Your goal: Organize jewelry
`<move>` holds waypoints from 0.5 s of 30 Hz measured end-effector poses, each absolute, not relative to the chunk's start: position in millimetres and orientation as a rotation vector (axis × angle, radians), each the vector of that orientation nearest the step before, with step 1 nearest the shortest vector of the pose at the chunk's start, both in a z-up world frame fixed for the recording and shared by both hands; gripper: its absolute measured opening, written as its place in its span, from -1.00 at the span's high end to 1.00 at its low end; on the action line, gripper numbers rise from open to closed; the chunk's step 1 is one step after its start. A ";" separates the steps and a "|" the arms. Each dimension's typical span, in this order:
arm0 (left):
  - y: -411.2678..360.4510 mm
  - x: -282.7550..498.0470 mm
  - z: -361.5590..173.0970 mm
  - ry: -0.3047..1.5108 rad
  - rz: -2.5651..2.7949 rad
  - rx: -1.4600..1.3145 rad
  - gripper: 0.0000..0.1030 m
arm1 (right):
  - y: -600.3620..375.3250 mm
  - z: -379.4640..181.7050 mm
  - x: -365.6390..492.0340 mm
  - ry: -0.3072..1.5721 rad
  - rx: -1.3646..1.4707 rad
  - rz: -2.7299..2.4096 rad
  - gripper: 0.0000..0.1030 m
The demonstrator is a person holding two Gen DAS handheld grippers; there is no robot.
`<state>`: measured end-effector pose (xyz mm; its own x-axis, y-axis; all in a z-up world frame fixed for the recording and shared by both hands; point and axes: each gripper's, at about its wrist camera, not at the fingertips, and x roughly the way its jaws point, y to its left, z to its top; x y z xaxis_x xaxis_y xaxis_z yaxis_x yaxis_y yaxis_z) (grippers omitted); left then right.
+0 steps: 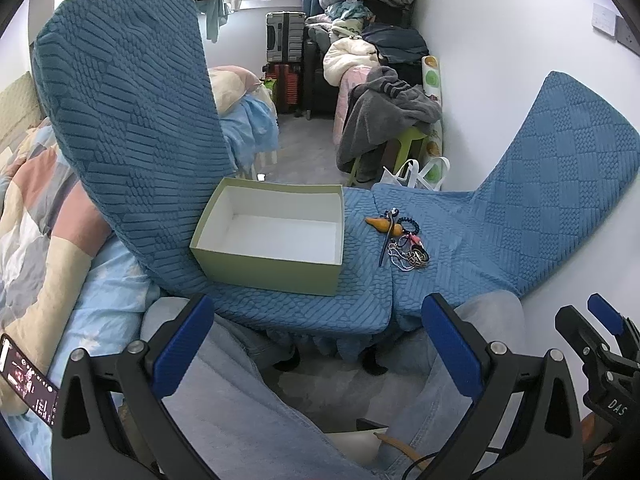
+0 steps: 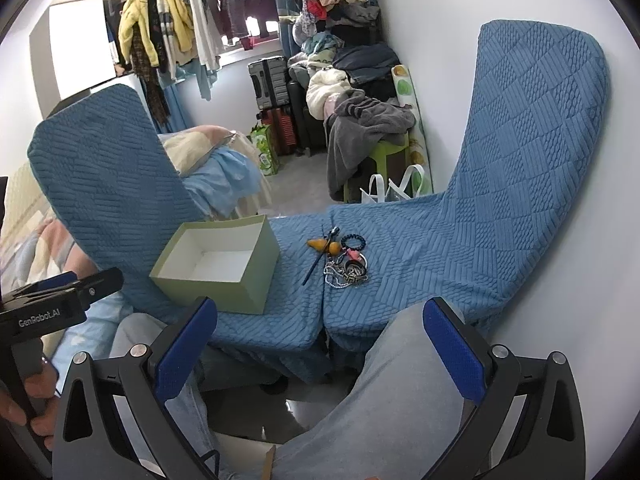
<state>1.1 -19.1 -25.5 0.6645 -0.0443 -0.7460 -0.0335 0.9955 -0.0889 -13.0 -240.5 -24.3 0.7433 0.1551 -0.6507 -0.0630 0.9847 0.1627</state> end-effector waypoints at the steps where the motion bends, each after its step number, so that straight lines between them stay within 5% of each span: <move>1: -19.4 2.2 -26.4 0.847 -0.007 -0.097 -1.00 | -240.9 -25.0 -12.2 0.724 0.132 0.122 -1.00; 11: -28.7 31.9 -40.3 0.863 -0.061 -0.138 -1.00 | -246.8 -37.3 7.7 0.701 0.143 0.150 -0.98; 15: -37.7 55.5 -46.7 0.857 -0.100 -0.142 -1.00 | -250.4 -48.5 27.0 0.696 0.142 0.164 -0.61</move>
<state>55.5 -37.7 -46.7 0.6512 -0.1446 -0.7450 0.0301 0.9858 -0.1650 27.0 -250.4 -48.5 0.7552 0.1971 -0.6252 -0.1027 0.9775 0.1841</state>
